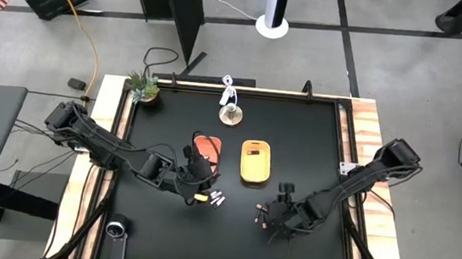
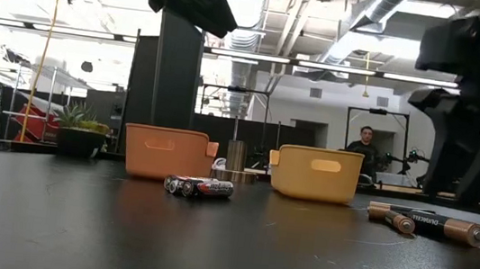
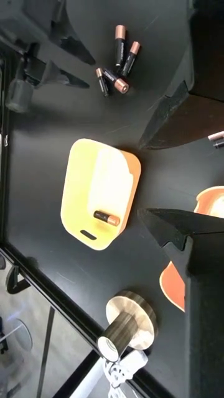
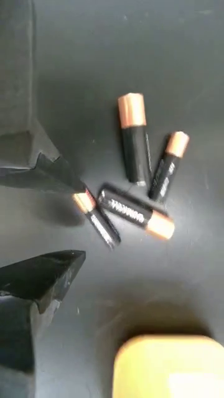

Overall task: Sort batteries
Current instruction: Put the black battery into the yellow bin

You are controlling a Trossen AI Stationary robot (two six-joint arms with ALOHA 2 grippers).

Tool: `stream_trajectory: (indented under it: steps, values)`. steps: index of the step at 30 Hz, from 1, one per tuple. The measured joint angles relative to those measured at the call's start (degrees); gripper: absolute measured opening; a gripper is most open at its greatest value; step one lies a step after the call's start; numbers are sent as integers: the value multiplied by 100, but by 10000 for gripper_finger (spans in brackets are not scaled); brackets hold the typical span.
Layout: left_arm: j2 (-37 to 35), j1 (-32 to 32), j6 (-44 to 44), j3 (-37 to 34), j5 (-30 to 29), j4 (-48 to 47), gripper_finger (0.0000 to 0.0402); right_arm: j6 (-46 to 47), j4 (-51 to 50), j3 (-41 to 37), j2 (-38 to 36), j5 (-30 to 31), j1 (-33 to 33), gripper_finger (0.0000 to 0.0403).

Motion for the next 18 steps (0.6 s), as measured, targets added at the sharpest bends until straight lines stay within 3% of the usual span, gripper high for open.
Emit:
stream_trajectory:
  steps: [18]
  values:
    - [0, -4, 61, 0, -2, 11, 157, 378, 220, -2, 208, -266, -312, 175]
